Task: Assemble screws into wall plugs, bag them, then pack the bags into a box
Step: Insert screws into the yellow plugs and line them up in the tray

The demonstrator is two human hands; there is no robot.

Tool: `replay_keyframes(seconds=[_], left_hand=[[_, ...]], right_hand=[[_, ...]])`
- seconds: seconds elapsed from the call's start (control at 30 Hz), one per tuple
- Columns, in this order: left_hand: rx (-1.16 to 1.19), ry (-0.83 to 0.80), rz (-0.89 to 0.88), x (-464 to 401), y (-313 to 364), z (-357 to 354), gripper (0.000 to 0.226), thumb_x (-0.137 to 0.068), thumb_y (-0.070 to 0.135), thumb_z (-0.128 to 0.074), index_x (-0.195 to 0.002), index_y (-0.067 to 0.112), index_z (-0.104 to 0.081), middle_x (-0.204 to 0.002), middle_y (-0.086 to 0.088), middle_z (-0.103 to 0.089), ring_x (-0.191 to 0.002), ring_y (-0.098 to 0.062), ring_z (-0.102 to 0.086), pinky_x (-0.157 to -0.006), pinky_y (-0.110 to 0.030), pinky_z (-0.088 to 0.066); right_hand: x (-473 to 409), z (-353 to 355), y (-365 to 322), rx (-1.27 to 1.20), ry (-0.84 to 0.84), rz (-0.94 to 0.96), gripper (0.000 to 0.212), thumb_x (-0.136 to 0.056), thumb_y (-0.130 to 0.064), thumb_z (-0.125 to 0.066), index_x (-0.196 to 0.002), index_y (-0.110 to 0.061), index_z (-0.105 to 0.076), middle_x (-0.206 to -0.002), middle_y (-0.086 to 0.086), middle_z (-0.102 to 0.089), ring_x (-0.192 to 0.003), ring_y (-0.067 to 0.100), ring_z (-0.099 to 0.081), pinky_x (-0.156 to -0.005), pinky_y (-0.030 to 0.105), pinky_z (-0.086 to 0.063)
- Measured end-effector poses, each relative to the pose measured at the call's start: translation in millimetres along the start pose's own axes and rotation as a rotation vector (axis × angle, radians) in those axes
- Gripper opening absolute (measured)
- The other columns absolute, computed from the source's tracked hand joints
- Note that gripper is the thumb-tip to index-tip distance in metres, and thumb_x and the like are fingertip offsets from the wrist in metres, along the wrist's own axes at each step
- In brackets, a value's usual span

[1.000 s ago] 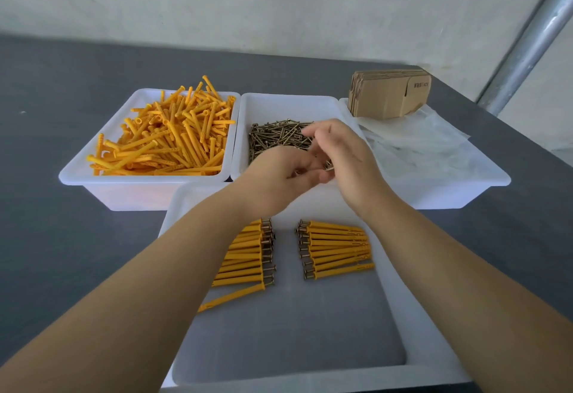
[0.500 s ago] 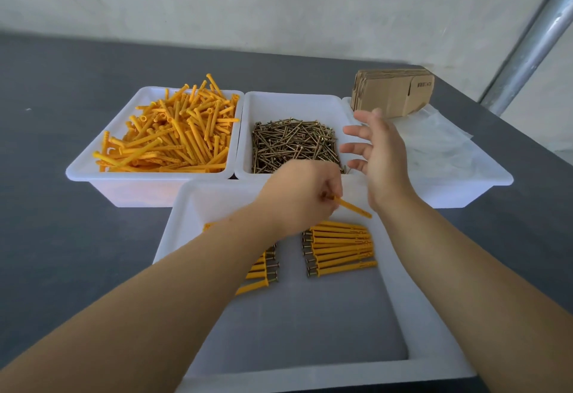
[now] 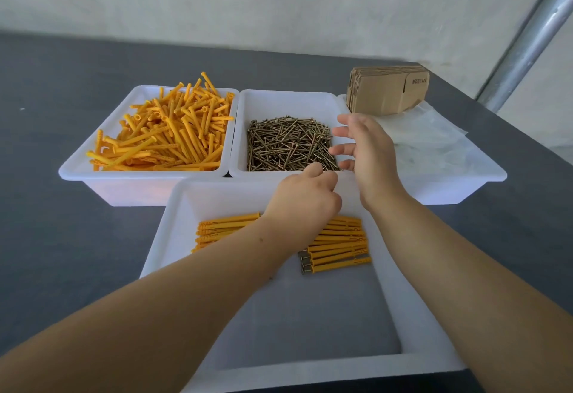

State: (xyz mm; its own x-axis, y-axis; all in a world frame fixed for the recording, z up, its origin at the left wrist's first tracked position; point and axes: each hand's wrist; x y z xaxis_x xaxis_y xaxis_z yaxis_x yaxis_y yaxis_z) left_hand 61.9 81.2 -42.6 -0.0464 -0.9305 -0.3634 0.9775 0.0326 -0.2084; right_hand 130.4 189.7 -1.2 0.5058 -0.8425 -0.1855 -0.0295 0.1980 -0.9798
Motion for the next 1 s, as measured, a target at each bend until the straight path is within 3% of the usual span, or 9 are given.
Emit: replay_keyframes(seconds=[0.17, 0.27, 0.37, 0.47, 0.53, 0.6, 0.83, 0.93, 1.0], left_hand=[[0.423, 0.233, 0.201, -3.7, -20.2, 11.9, 0.010, -0.086, 0.016, -0.068, -0.084, 0.007, -0.071, -0.094, -0.009, -0.062, -0.088, -0.027, -0.058, -0.064, -0.039, -0.049], [0.347, 0.395, 0.528, 0.1, -58.0, 21.6, 0.016, -0.092, 0.016, -0.060, -0.096, 0.008, -0.073, -0.098, -0.011, -0.064, -0.090, -0.029, -0.059, -0.068, -0.040, -0.050], [0.263, 0.225, 0.897, 17.4, -98.9, 23.6, 0.025, -0.096, 0.018, -0.054, -0.114, 0.013, -0.070, -0.115, -0.014, -0.062, -0.101, -0.035, -0.058, -0.078, -0.046, -0.054], [0.268, -0.139, 1.140, 29.2, -118.9, 22.7, 0.030, -0.098, 0.027, -0.048, -0.123, 0.018, -0.062, -0.122, -0.015, -0.058, -0.113, -0.038, -0.053, -0.092, -0.054, -0.051], [0.296, -0.287, 1.185, 28.5, -120.4, 22.0, 0.034, -0.101, 0.031, -0.041, -0.123, 0.015, -0.059, -0.120, -0.015, -0.058, -0.116, -0.038, -0.050, -0.097, -0.055, -0.047], [0.307, -0.334, 1.208, 25.7, -119.4, 22.5, 0.036, -0.102, 0.033, -0.037, -0.123, 0.012, -0.057, -0.121, -0.016, -0.058, -0.117, -0.038, -0.049, -0.101, -0.054, -0.043], [0.330, -0.366, 1.200, 23.5, -120.0, 22.0, 0.033, -0.101, 0.032, -0.033, -0.106, 0.010, -0.057, -0.105, -0.011, -0.058, -0.099, -0.031, -0.052, -0.102, -0.052, -0.039], [0.311, -0.378, 1.220, 22.2, -118.8, 20.7, 0.039, -0.101, 0.035, -0.030, -0.113, 0.009, -0.057, -0.110, -0.012, -0.057, -0.107, -0.033, -0.052, -0.103, -0.051, -0.036], [0.306, -0.325, 1.245, 23.1, -118.1, 19.8, 0.040, -0.100, 0.034, -0.032, -0.117, 0.007, -0.057, -0.119, -0.014, -0.056, -0.114, -0.035, -0.049, -0.101, -0.051, -0.038]], right_hand=[[-3.4, 2.2, 11.3, 0.067, 0.022, 0.083, 0.016, -0.093, -0.034, -0.050, -0.096, -0.029, -0.065, -0.101, -0.005, -0.068, -0.075, 0.009, -0.064, -0.064, 0.029, -0.046], [-9.3, 2.4, 18.3, 0.336, 0.053, 0.237, 0.019, -0.097, -0.019, -0.052, -0.100, -0.028, -0.068, -0.098, -0.011, -0.067, -0.086, 0.004, -0.061, -0.075, 0.024, -0.045], [-21.6, -2.5, 13.8, 0.629, -0.034, 0.252, 0.021, -0.096, -0.017, -0.053, -0.103, -0.026, -0.070, -0.105, -0.008, -0.068, -0.093, 0.008, -0.060, -0.080, 0.026, -0.048], [-34.7, -12.7, 3.3, 0.952, -0.356, 0.079, 0.025, -0.098, -0.019, -0.055, -0.119, -0.019, -0.068, -0.125, -0.002, -0.065, -0.115, 0.019, -0.058, -0.093, 0.030, -0.044], [-40.2, -21.0, -4.5, 1.196, -0.611, -0.069, 0.037, -0.101, -0.021, -0.049, -0.137, -0.014, -0.057, -0.145, 0.004, -0.051, -0.134, 0.023, -0.045, -0.104, 0.030, -0.036], [-45.4, -28.1, -11.1, 1.322, -0.726, -0.163, 0.042, -0.102, -0.023, -0.048, -0.142, -0.012, -0.051, -0.149, 0.007, -0.047, -0.138, 0.025, -0.041, -0.109, 0.033, -0.033], [-60.2, -37.9, 1.7, 1.270, -0.644, -0.226, 0.037, -0.093, -0.022, -0.063, -0.128, -0.011, -0.063, -0.130, 0.012, -0.062, -0.123, 0.030, -0.057, -0.099, 0.036, -0.047], [-60.3, -40.2, 8.5, 1.290, -0.574, -0.186, 0.034, -0.093, -0.018, -0.060, -0.125, -0.006, -0.064, -0.127, 0.015, -0.063, -0.119, 0.032, -0.058, -0.079, 0.029, -0.047], [-53.9, -42.6, 3.9, 1.228, -0.539, -0.278, 0.034, -0.098, -0.012, -0.050, -0.130, -0.005, -0.059, -0.127, 0.015, -0.061, -0.114, 0.031, -0.058, -0.063, 0.026, -0.040]])
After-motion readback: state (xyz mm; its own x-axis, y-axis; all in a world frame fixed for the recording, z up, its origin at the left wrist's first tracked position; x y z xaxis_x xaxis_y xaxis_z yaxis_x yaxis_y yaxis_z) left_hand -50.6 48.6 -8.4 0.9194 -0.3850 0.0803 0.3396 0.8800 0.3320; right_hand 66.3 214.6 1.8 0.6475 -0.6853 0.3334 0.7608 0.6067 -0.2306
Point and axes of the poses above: each hand's wrist, its own x-axis away from the middle knuckle, its own z-axis out of the back of the hand, y = z × x
